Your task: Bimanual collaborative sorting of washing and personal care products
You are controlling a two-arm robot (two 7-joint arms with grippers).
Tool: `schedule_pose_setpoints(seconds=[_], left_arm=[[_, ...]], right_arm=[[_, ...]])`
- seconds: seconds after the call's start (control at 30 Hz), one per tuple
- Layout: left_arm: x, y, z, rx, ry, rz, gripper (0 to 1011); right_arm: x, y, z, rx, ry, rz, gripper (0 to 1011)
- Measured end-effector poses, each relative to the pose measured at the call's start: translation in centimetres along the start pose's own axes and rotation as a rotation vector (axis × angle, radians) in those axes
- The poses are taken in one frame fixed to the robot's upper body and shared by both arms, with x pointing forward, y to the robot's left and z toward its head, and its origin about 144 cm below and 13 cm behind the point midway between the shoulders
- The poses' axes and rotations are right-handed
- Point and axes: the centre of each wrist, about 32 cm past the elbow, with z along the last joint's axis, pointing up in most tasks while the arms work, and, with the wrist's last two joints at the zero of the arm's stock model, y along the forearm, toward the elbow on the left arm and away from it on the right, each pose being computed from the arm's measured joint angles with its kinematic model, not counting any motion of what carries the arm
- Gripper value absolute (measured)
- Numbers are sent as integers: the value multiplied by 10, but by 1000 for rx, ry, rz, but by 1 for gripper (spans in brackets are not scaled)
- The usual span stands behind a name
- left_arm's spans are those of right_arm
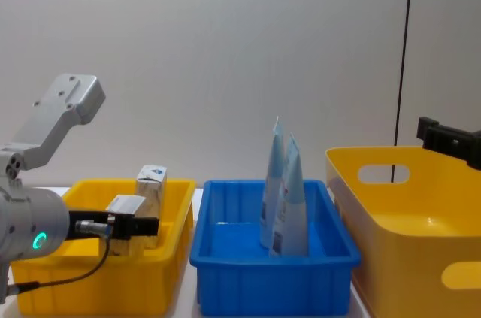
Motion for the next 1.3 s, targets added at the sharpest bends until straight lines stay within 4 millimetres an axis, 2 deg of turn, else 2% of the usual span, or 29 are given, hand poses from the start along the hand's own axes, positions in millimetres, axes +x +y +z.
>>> schedule_pose_setpoints(seconds=[0.17, 0.27, 0.6, 0.8, 0.93, 1.3], left_arm=[[0, -2, 0, -3, -5, 0, 1001], [0, -2, 0, -5, -6, 0, 961], [1, -4, 1, -8, -10, -1, 703], [1, -4, 1, -9, -12, -1, 474], [1, -4, 1, -10, -12, -1, 379], [1, -4, 1, -11, -13, -4, 363]], right_arm=[[0, 0, 0, 0, 0, 0, 1003], [0, 0, 0, 0, 0, 0, 1003], [0, 0, 0, 0, 0, 0, 1003], [0, 0, 0, 0, 0, 0, 1003], [0, 0, 0, 0, 0, 0, 1003], [0, 0, 0, 0, 0, 0, 1003]])
